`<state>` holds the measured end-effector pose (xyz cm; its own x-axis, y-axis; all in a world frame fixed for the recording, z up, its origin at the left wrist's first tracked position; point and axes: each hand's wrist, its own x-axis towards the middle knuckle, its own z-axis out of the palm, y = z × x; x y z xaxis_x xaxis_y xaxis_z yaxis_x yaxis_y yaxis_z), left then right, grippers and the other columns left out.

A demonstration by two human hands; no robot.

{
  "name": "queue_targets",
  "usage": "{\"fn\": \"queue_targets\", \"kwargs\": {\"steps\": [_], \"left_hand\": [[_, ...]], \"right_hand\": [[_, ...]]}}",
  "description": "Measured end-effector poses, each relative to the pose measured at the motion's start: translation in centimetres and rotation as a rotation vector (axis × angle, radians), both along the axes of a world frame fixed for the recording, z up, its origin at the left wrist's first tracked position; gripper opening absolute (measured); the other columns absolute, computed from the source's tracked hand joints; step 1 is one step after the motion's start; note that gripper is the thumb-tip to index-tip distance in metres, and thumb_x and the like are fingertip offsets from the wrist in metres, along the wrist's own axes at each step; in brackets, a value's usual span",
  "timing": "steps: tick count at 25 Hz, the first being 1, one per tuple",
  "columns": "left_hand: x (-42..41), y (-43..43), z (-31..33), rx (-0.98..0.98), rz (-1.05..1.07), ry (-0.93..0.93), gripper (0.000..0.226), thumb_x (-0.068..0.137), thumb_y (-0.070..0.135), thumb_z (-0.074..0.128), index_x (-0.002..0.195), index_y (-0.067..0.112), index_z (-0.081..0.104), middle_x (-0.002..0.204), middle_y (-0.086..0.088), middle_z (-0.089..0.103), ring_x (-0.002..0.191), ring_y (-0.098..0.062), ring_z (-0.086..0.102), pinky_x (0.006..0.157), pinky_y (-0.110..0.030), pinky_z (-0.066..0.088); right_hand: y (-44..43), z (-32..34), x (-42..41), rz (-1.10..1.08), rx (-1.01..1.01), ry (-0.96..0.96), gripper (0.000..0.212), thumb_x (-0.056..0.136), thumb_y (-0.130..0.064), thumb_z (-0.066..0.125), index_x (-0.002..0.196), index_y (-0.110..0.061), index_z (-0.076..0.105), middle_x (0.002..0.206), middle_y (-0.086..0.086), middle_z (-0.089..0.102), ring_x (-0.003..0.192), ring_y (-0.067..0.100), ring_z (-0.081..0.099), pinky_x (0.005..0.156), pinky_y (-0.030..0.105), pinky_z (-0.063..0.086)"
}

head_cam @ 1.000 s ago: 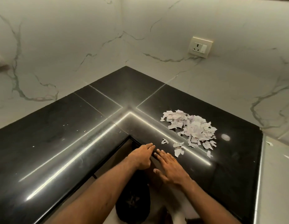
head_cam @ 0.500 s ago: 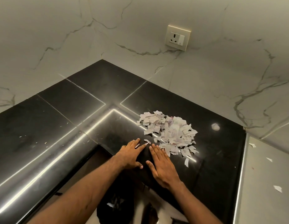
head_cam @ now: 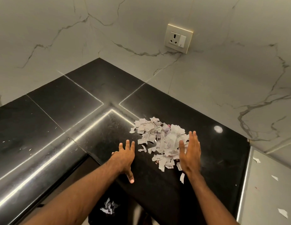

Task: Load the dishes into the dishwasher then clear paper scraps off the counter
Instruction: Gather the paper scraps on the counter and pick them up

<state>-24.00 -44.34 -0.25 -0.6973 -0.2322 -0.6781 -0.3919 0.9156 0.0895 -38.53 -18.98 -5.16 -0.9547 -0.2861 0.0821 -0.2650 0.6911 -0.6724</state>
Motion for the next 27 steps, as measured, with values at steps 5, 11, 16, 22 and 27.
{"fn": "queue_targets", "kwargs": {"steps": [5, 11, 16, 22, 27], "left_hand": [[0.0, -0.3, -0.4, -0.007, 0.0, -0.015, 0.166, 0.052, 0.054, 0.097, 0.157, 0.012, -0.025, 0.166, -0.01, -0.028, 0.155, -0.041, -0.014, 0.122, -0.065, 0.019], [0.5, -0.8, -0.8, -0.042, -0.039, 0.006, 0.166, 0.051, 0.066, 0.092, 0.157, 0.013, -0.026, 0.165, -0.006, -0.03, 0.156, -0.037, -0.012, 0.122, -0.059, 0.027], [0.3, -0.6, -0.7, -0.049, -0.048, 0.01, 0.164, 0.053, 0.069, 0.089, 0.157, 0.014, -0.025, 0.165, -0.005, -0.031, 0.156, -0.037, -0.013, 0.121, -0.056, 0.03], [0.5, -0.5, -0.5, -0.051, -0.033, 0.001, 0.164, 0.054, 0.068, 0.09, 0.156, 0.016, -0.027, 0.164, -0.004, -0.032, 0.156, -0.036, -0.014, 0.12, -0.057, 0.03], [0.6, -0.3, -0.3, -0.051, -0.018, 0.007, 0.162, 0.056, 0.068, 0.089, 0.157, 0.017, -0.026, 0.164, -0.002, -0.032, 0.156, -0.034, -0.014, 0.12, -0.059, 0.03]], "right_hand": [[-1.5, -1.9, -5.5, 0.13, 0.136, -0.112, 0.085, 0.1, -0.08, 0.011, 0.168, -0.028, 0.011, 0.175, -0.003, 0.011, 0.161, 0.01, 0.005, 0.132, 0.046, 0.006], [-2.2, -1.0, -1.7, 0.46, 0.178, -0.139, 0.074, 0.1, -0.08, 0.012, 0.165, -0.044, 0.015, 0.171, -0.018, 0.009, 0.158, 0.002, 0.003, 0.13, 0.042, 0.005], [-2.1, 0.3, -3.3, 0.388, -0.15, -0.325, 0.068, 0.1, -0.079, 0.022, 0.158, -0.047, 0.037, 0.165, -0.007, 0.04, 0.148, 0.016, 0.042, 0.119, 0.053, 0.04], [-8.4, 1.3, -9.0, 0.461, -0.05, -0.329, 0.091, 0.095, -0.086, 0.015, 0.165, -0.03, 0.027, 0.171, -0.005, 0.027, 0.157, 0.016, 0.027, 0.128, 0.042, 0.022], [-14.1, 1.3, -11.3, 0.653, 0.061, -0.354, 0.083, 0.1, -0.081, 0.018, 0.165, -0.03, 0.027, 0.172, -0.005, 0.023, 0.16, 0.013, 0.016, 0.132, 0.047, 0.011]]}}
